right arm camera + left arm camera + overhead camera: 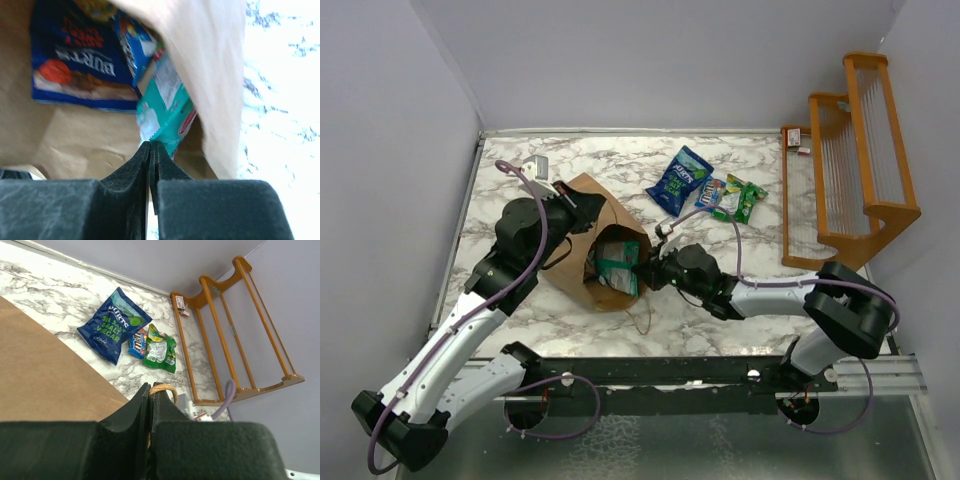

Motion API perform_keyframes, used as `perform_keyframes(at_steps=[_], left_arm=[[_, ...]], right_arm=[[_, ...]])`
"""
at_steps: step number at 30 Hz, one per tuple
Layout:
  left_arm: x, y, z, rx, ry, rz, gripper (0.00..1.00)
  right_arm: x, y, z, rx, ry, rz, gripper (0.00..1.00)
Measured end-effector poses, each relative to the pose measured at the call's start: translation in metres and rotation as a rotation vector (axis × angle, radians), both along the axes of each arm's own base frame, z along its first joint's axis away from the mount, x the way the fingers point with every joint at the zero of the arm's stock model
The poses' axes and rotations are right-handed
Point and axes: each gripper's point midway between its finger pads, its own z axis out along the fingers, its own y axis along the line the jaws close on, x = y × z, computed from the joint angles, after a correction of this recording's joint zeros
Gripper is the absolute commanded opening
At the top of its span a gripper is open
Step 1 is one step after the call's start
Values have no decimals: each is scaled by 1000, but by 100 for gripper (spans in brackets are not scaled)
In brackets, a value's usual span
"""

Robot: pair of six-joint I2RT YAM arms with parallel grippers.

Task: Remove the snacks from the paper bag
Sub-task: Take out the snack from the paper bag.

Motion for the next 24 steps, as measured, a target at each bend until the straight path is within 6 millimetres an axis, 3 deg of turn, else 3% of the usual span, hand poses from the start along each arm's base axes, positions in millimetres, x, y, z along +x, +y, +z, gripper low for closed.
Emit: perform_keyframes(at_steps=[5,8,24], left_arm=[[3,-7,-2,-11,14,-22,0],[3,-11,-3,-22,21,-34,0],[3,-16,1,-44,17,-58,0]], right_arm=[[1,-8,-39,-46,76,-52,22],[3,-11,-51,-58,109,-92,31],[8,-14,-62,36,233,-212,41]])
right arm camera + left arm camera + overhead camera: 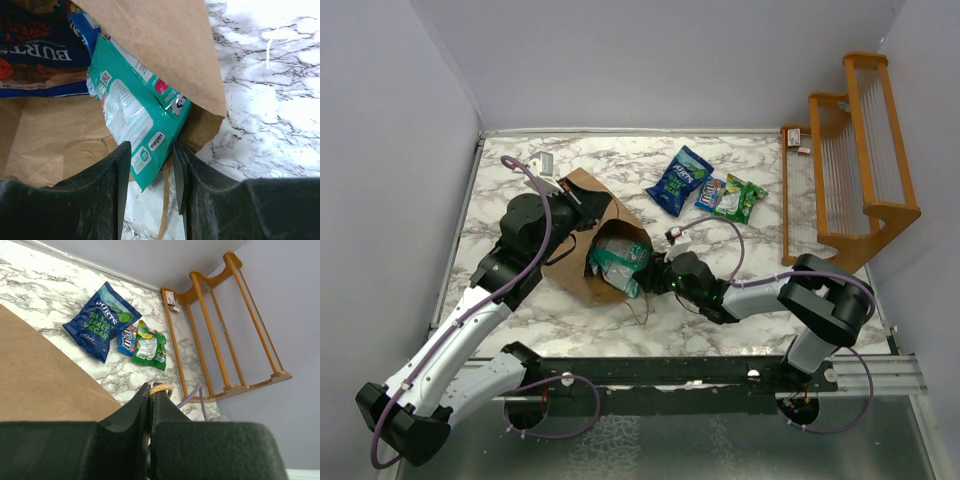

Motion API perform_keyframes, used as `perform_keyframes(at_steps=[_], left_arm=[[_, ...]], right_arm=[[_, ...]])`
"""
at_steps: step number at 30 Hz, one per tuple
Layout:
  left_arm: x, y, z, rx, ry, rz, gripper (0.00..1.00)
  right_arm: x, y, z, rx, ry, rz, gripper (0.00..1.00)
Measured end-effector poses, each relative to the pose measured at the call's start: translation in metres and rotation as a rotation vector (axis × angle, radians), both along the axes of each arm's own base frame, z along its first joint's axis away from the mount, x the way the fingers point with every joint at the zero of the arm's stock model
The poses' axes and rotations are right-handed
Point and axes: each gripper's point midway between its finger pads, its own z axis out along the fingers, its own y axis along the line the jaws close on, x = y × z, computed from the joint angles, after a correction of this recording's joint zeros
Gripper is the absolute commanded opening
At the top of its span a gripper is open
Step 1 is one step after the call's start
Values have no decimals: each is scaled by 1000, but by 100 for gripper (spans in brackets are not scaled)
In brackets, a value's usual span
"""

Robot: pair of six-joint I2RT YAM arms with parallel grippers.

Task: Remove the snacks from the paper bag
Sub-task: Take out the snack from the paper bag.

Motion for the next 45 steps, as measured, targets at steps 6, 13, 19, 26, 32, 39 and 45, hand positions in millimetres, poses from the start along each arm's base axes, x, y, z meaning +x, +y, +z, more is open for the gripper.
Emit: perform_keyframes(at_steps=[6,13,19,26,32,39,45], left_arm=[[0,0,0,0,0,0,0],[0,0,0,0,0,-1,0],[0,0,0,0,0,-1,0],[0,0,0,-2,1,-1,0],[0,0,0,-6,4,-1,0],[-2,1,2,-10,-2,0,0],[-3,1,4,-11,-6,1,0]], right_arm=[[4,-5,-2,1,6,-43,41],[8,-8,-16,-1,42,-74,37],[17,-9,-19,12,44,-96,27],[21,-4,-10,53,24,-94,29],[31,2,-24,72,64,-124,23],[38,13,-16,112,66,-99,2],[29,14,10,134,34,-36,1]])
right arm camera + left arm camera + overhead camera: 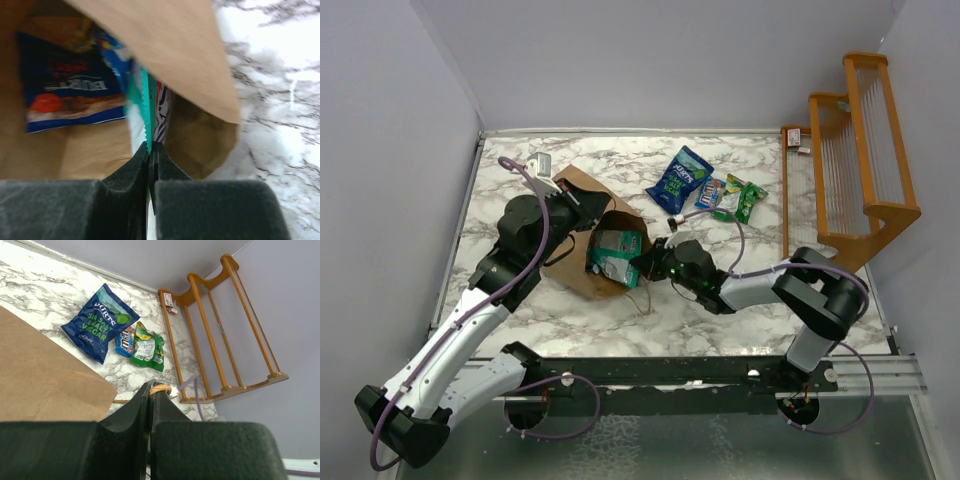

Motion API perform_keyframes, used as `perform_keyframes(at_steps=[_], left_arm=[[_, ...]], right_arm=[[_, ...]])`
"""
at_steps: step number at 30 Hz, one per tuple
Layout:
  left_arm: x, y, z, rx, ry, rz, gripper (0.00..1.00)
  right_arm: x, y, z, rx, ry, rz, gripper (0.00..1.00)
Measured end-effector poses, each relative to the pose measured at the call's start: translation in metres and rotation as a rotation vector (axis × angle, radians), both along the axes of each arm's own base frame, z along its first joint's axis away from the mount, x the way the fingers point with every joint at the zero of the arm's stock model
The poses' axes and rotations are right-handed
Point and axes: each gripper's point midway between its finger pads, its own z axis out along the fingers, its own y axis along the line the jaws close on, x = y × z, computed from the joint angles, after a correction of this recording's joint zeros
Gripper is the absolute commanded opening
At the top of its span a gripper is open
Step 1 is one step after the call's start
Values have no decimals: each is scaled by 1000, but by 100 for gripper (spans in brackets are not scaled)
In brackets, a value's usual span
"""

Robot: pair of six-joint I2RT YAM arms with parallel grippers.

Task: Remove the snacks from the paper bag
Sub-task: Take out the snack from the paper bag, then place the snack at the center of the board.

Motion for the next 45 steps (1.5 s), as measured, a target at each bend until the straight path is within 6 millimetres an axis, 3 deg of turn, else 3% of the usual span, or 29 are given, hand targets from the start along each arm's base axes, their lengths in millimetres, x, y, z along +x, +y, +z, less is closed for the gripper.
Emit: perform_keyframes(at_steps=[5,9,13,16,24,29,33,35,40,45], left_arm=[[2,-1,-3,3,6,2,0],[5,-2,-6,9,13,5,0],[6,-1,-8,12,17,14,0],[7,1,-8,13,16,24,0],[9,7,-7,21,11,58,0],[7,11,-6,30,10,72,0],[6,14,4,29,-4,82,0],[5,17,11,26,-18,89,0],[2,22,17,22,-35,101,0],[0,24,17,25,-31,106,0]], right_arm=[[-18,4,56,82,-85,110,1],[-36,6,88,120,-158,217,1],[-57,-2,111,118,-234,311,1],[-72,-11,146,131,-353,375,1],[-95,-63,241,100,-739,339,1],[-78,-115,273,32,-852,81,1],[-48,-155,267,-73,-808,-176,1],[-29,-174,253,-149,-743,-316,1],[12,-194,181,-343,-389,-590,1],[17,-194,106,-447,-131,-668,1]])
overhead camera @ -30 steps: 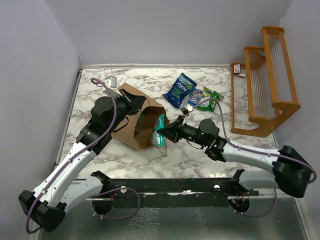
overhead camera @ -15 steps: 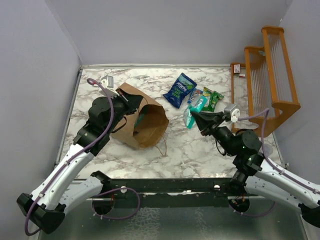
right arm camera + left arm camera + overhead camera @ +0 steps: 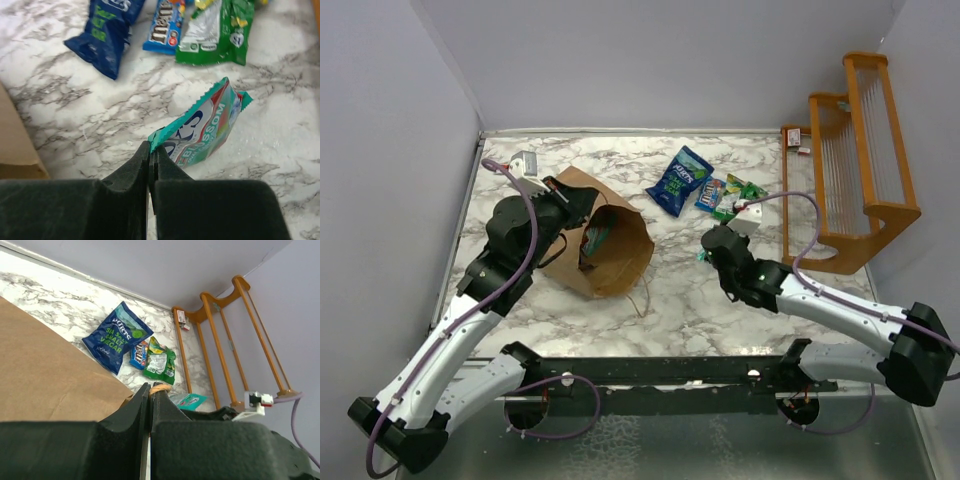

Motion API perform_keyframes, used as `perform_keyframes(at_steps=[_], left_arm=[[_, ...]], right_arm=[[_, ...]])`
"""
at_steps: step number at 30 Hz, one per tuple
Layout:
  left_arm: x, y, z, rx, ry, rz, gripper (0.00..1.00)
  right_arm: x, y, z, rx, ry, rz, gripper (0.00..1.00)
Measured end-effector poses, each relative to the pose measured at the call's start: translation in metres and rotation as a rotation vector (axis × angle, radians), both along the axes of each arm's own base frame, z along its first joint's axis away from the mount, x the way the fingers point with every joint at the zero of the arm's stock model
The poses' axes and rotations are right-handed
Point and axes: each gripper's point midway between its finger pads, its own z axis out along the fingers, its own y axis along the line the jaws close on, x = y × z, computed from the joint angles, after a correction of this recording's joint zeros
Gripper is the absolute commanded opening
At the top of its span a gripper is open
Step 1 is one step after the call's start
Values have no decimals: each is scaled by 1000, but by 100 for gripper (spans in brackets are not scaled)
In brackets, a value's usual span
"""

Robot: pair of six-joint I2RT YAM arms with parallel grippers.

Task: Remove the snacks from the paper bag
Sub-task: Place the snack at the center of the board.

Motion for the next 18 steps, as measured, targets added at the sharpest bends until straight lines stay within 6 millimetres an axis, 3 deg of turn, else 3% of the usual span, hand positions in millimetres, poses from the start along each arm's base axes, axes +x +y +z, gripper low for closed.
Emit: perform_keyframes(at_steps=[3,8,14,18], left_arm=[[-1,1,0,6,8,-1,0],[-4,2,3,3,4,-1,0],[-5,3,5,0,-1,-1,0],[-5,3,5,0,0,-1,0]], right_arm=[[5,-12,-27,47,91,-67,1],[27,-29,-36,156,136,-111,1],[41,-1,-29,211,117,24,1],[54,15,-12,280,56,106,1]])
